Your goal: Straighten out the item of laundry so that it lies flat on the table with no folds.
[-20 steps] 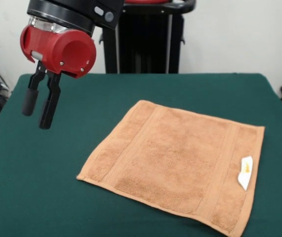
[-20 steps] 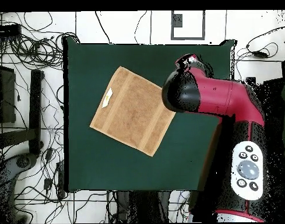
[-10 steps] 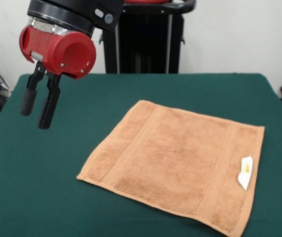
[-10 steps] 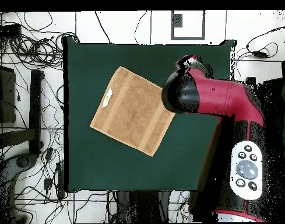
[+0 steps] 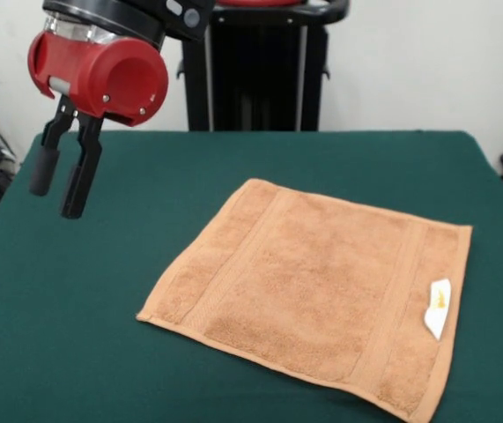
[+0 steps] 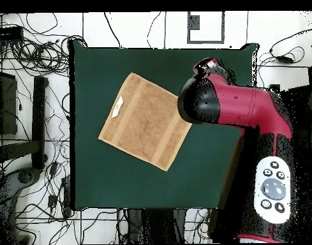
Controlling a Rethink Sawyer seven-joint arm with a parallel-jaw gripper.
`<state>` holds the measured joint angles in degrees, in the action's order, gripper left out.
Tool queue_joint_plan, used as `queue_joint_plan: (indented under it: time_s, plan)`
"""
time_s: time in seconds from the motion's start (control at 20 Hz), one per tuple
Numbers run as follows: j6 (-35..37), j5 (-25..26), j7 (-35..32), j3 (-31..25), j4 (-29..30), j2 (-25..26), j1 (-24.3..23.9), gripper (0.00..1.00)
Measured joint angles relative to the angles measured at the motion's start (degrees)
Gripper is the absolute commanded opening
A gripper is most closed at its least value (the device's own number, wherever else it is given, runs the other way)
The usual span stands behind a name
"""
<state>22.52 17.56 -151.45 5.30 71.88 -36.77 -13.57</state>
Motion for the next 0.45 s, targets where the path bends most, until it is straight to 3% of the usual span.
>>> queue_joint_plan:
  time_s: [0.45]
  plan:
    - [0.01, 0.01, 0.0, -0.45, 0.01, -1.35, -0.21, 1.0]
